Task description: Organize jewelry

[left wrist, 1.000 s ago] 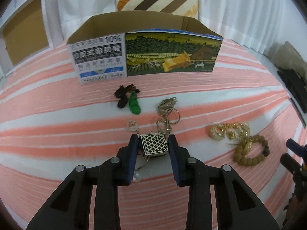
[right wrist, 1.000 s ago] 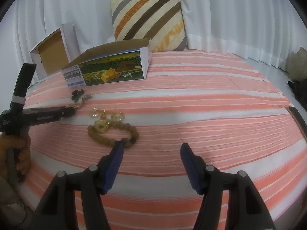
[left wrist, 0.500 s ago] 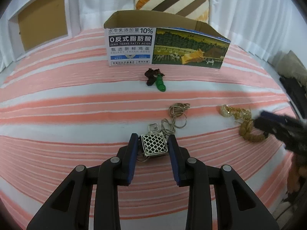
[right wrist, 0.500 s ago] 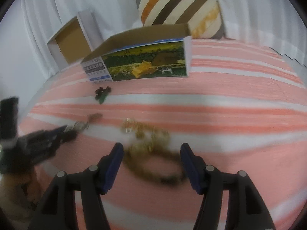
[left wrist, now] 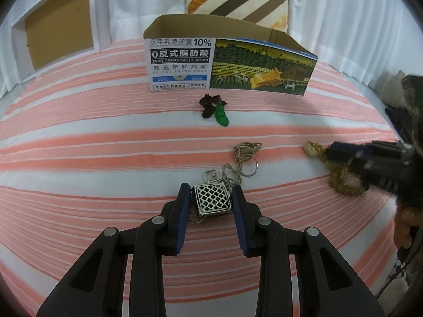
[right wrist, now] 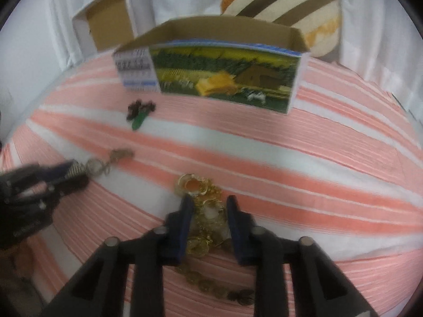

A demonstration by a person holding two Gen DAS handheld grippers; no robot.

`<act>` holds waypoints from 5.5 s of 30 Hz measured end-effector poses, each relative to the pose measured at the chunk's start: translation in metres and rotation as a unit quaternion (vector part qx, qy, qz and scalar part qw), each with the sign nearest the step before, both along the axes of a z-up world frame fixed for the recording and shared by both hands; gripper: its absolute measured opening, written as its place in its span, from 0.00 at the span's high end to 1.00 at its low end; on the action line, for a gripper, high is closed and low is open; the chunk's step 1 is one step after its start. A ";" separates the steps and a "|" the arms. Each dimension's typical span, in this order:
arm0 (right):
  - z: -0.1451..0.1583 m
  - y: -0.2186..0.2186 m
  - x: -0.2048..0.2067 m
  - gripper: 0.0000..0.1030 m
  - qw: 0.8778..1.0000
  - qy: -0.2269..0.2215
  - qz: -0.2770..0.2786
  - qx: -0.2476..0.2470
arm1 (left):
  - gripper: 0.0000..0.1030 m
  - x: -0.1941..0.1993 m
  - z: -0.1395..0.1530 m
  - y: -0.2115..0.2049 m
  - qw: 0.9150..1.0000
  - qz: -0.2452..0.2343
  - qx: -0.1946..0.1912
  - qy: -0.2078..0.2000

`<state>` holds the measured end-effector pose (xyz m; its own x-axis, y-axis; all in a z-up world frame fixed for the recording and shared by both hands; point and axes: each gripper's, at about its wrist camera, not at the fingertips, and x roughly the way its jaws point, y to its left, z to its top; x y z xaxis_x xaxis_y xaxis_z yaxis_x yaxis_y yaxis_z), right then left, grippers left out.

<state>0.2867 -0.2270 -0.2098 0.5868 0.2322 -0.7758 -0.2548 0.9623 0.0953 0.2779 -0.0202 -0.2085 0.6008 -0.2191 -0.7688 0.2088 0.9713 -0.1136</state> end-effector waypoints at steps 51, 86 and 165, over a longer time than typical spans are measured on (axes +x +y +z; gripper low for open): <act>-0.011 -0.105 -0.073 0.38 0.992 -0.038 -0.116 -0.030 | 0.12 -0.002 -0.005 -0.002 0.998 0.035 0.056 0.022; 0.059 -0.127 -0.064 0.83 0.993 -0.041 -0.087 0.061 | 0.68 -0.013 0.064 0.031 0.999 0.001 -0.040 -0.018; 0.082 -0.020 0.236 0.45 0.997 -0.050 -0.038 0.038 | 0.10 0.267 0.117 -0.029 0.998 0.051 -0.019 -0.027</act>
